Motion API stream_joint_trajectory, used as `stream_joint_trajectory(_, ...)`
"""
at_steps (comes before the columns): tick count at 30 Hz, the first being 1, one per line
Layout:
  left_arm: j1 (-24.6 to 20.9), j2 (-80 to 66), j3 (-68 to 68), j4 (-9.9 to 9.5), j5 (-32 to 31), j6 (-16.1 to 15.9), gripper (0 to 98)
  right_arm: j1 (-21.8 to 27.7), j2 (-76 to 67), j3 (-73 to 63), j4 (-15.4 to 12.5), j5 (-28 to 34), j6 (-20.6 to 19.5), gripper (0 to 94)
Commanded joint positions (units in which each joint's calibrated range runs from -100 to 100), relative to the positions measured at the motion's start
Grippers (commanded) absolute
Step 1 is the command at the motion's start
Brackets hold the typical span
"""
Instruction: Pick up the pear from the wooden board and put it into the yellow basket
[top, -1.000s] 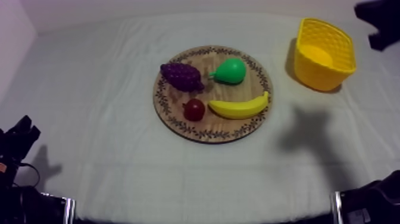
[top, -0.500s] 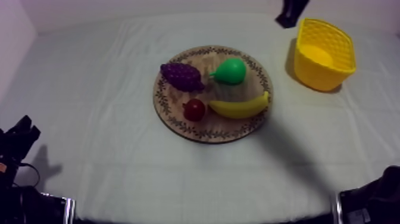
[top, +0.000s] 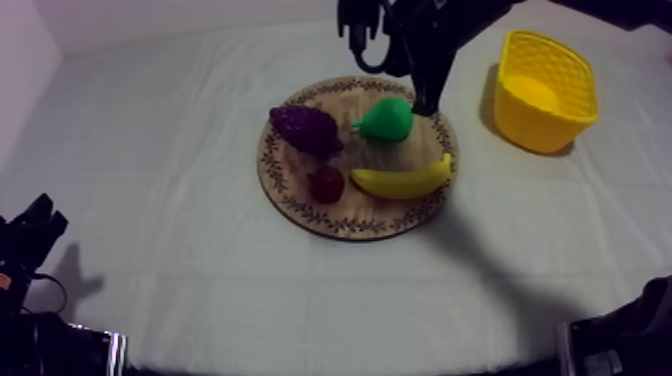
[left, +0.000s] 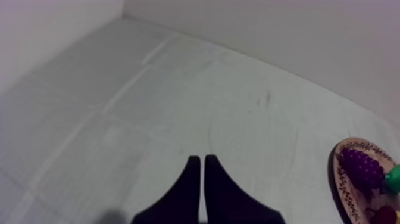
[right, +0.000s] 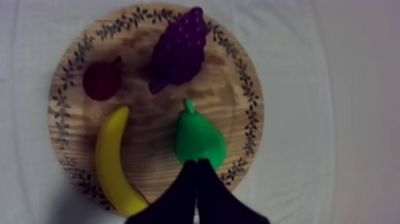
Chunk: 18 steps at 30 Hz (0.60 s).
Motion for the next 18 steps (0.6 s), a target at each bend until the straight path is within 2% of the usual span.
stream_joint_trajectory(1, 0.0, 0.0, 0.0, 0.01, 0.0, 0.0, 0.1, 0.4, 0.1, 0.4, 0.2, -0.7, 0.1, 2.1)
stream_joint_trajectory(2, 0.0, 0.0, 0.0, 0.01, 0.0, 0.0, 0.1, 0.6, 0.2, 0.7, 0.3, -1.1, 0.1, 7.6)
stream_joint_trajectory(6, 0.0, 0.0, 0.0, 0.01, 0.0, 0.0, 0.1, 1.1, 0.1, 2.5, 1.0, -3.0, 0.5, 49.9)
stream_joint_trajectory(8, 0.0, 0.0, 0.0, 0.01, 0.0, 0.0, 0.1, 1.6, -0.1, 3.2, 0.3, -4.2, 1.5, 63.0)
stream_joint_trajectory(11, 0.0, 0.0, 0.0, 0.01, 0.0, 0.0, 0.1, 2.3, -0.3, 3.3, -1.7, -4.4, 3.6, 71.9)
stream_joint_trajectory(18, 0.0, 0.0, 0.0, 0.01, 0.0, 0.0, 0.1, 3.2, -0.2, 2.8, -5.0, -2.1, 6.6, 76.7)
